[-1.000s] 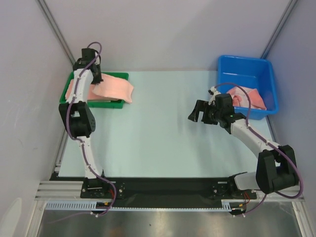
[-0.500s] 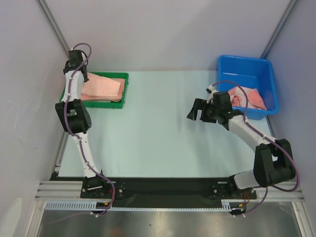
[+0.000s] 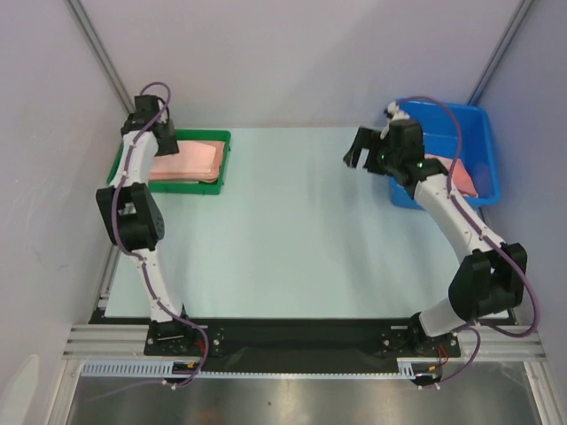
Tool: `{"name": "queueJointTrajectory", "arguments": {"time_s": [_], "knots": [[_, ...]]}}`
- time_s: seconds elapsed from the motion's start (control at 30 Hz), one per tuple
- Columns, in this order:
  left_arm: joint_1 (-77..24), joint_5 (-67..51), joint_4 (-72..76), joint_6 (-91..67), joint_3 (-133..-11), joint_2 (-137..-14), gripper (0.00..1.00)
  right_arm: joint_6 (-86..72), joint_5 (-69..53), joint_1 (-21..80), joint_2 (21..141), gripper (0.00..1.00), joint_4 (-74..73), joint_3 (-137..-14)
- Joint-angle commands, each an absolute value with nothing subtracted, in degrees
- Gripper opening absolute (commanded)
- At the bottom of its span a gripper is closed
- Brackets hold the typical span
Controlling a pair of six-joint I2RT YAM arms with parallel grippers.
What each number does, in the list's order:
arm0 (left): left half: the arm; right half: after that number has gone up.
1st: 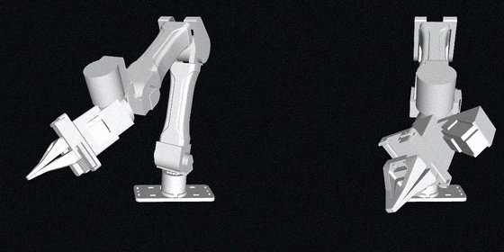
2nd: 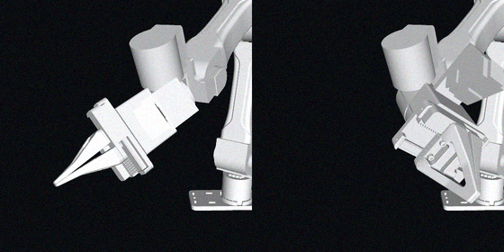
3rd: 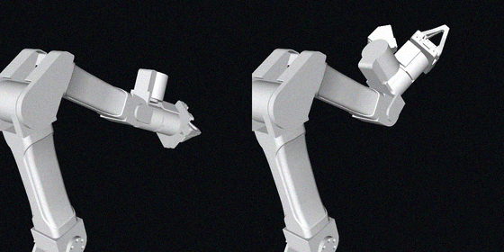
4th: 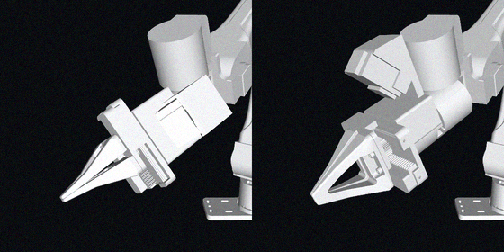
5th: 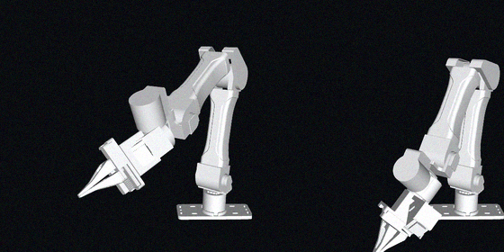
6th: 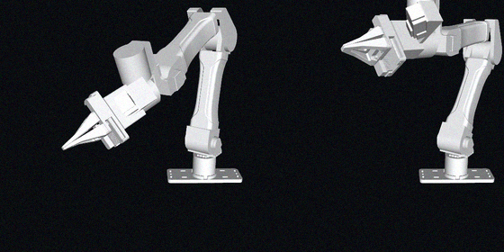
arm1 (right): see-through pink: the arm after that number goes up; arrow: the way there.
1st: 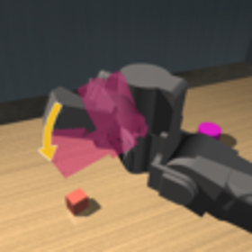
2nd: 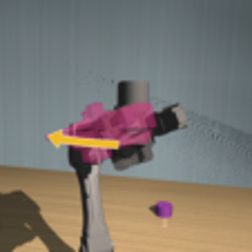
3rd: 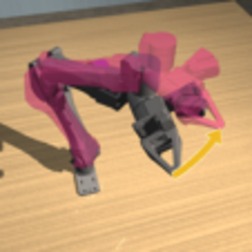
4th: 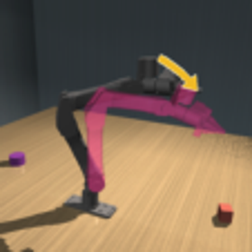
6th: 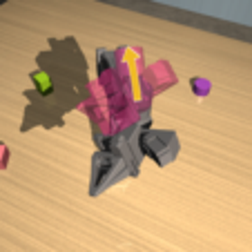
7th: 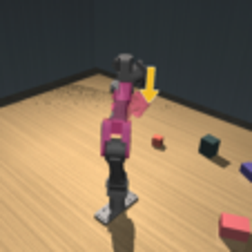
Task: Fold and stack the towels
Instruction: Neatly place the folded towel into the bin, then grab crumpled towel
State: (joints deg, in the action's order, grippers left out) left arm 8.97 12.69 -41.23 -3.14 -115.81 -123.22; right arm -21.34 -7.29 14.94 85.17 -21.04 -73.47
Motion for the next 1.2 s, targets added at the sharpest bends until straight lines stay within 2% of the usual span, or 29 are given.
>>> {"name": "queueJointTrajectory", "arguments": {"time_s": [0.0, 0.13, 0.2, 0.23, 0.27, 0.3, 0.5, 0.73, 0.9, 0.97, 1.03, 1.1, 1.13, 1.17], "knots": [[2.9, 0.0, -40.4, -9.5, -104.9, -111.7, 0.66, -19.3, 5.3, 10.4, 92.6, 1.00, -26.8, -88.4], [-6.9, -9.2, -35.0, -11.3, -93.0, -102.3, 0.67, -17.7, 11.2, 4.2, 104.5, 1.00, -36.4, -107.5], [-10.1, -10.3, -34.7, -12.3, -89.6, -98.2, 0.68, -16.4, 11.1, 2.1, 111.1, 0.99, -38.4, -112.6], [-13.2, -11.1, -34.3, -11.8, -88.9, -97.2, 0.73, -15.7, 11.7, 0.6, 113.2, 0.98, -39.7, -114.7], [-14.6, -10.6, -35.0, -11.9, -88.9, -95.3, 0.98, -15.2, 13.0, 0.4, 115.5, 0.97, -40.5, -118.6], [-15.8, -11.1, -35.4, -10.6, -89.0, -94.6, 1.00, -15.1, 14.1, -1.3, 117.5, 0.97, -42.4, -120.4], [-22.1, -3.2, -39.8, -5.4, -92.4, -89.1, 1.00, -14.9, 13.3, -7.2, 131.5, 0.94, -49.0, -130.5], [-21.5, -10.8, -25.8, -9.7, -78.3, -79.3, 1.00, -15.6, 18.6, -10.8, 137.7, 0.95, -47.9, -129.5], [-21.3, -13.3, -24.2, -10.0, -76.1, -79.4, 1.00, -16.3, 13.1, -12.5, 142.3, 0.93, -47.6, -130.9], [-21.2, -14.5, -23.5, -11.1, -76.4, -79.3, 1.00, -15.9, 10.7, -12.7, 143.1, 0.87, -46.0, -131.7], [-21.1, -15.2, -24.3, -11.2, -77.2, -79.7, 1.00, -15.0, 9.9, -13.0, 142.9, 0.71, -42.8, -130.6], [-21.0, -14.2, -26.6, -10.6, -78.8, -79.9, 1.00, -14.7, 5.9, -13.4, 143.0, 0.44, -40.0, -130.8], [-21.0, -12.8, -27.4, -10.6, -79.3, -79.8, 1.00, -14.6, 4.8, -14.0, 142.9, 0.16, -39.3, -131.2], [-21.0, -12.4, -28.3, -10.3, -79.7, -79.5, 1.00, -14.2, 3.0, -14.1, 142.4, 0.07, -37.8, -131.5]]}}
